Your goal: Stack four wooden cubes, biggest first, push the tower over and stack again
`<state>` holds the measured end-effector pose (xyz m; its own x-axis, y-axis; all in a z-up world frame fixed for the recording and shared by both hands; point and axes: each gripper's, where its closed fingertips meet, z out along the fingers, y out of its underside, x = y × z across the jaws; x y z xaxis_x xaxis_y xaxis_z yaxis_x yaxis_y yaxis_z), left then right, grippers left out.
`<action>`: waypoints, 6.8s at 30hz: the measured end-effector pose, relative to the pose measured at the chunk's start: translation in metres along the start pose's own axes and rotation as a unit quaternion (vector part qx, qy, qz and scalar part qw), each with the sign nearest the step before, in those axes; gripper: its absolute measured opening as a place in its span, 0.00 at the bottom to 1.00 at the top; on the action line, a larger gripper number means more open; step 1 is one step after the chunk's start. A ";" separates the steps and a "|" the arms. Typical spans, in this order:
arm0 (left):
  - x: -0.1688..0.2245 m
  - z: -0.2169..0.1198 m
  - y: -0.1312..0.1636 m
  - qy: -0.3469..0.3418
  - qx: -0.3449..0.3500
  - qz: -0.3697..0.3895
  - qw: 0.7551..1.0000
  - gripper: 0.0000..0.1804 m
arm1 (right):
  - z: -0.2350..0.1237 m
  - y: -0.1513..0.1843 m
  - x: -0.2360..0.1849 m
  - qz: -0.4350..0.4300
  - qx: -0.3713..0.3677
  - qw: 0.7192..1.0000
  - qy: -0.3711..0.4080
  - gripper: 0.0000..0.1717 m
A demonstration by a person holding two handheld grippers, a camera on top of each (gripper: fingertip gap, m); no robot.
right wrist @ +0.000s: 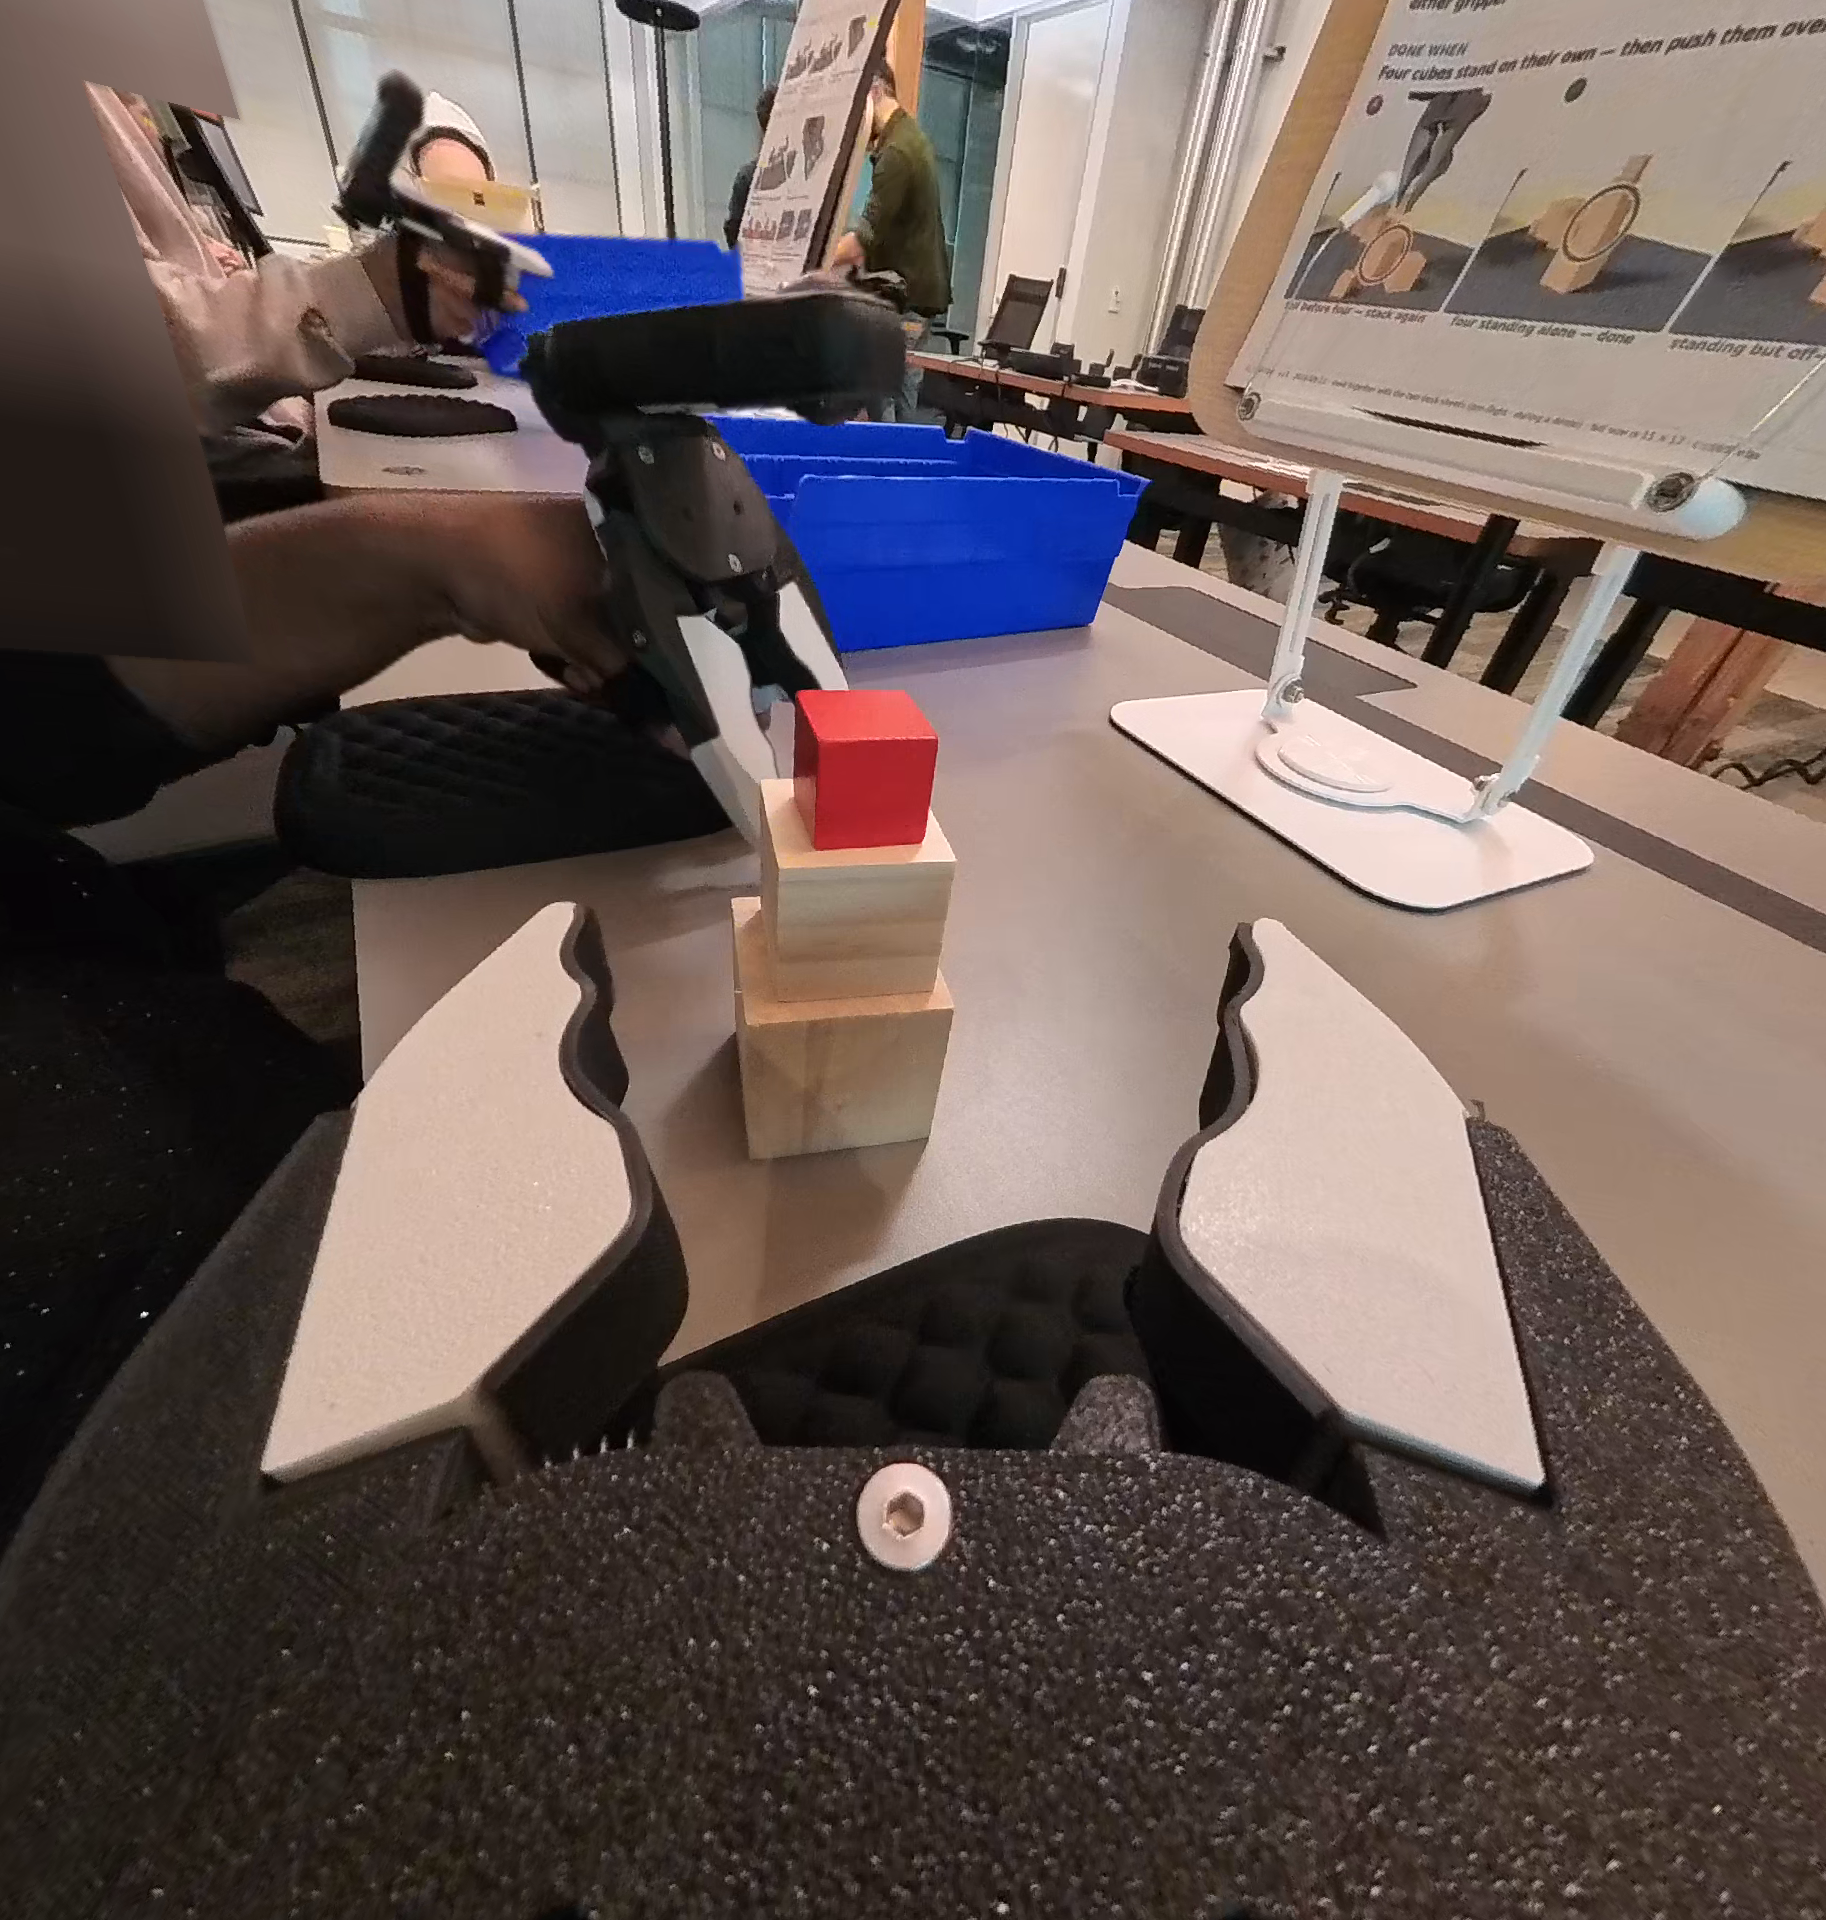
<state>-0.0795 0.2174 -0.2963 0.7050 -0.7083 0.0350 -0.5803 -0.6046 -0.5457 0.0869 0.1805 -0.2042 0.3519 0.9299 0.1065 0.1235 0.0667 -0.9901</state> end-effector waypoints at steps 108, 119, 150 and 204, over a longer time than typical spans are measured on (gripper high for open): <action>0.055 -0.133 -0.028 0.100 0.535 0.085 0.835 0.78 | -0.001 0.000 0.001 0.006 0.005 1.000 0.001 0.57; 0.057 -0.123 -0.027 0.107 0.516 0.090 0.845 0.78 | 0.000 -0.009 -0.003 0.017 -0.004 1.000 -0.011 0.01; 0.059 -0.123 -0.025 0.098 0.517 0.103 0.844 0.76 | 0.037 0.018 -0.022 0.003 -0.176 0.982 -0.065 0.00; 0.061 -0.121 -0.026 0.099 0.514 0.109 0.845 0.76 | 0.033 0.016 -0.020 0.019 -0.197 0.978 -0.060 0.70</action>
<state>-0.0708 0.1459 -0.1789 0.4859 -0.8706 -0.0766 0.0448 0.1123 -0.9927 0.0514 0.1752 -0.2248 0.2552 0.9663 0.0349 0.4686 -0.0920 -0.8786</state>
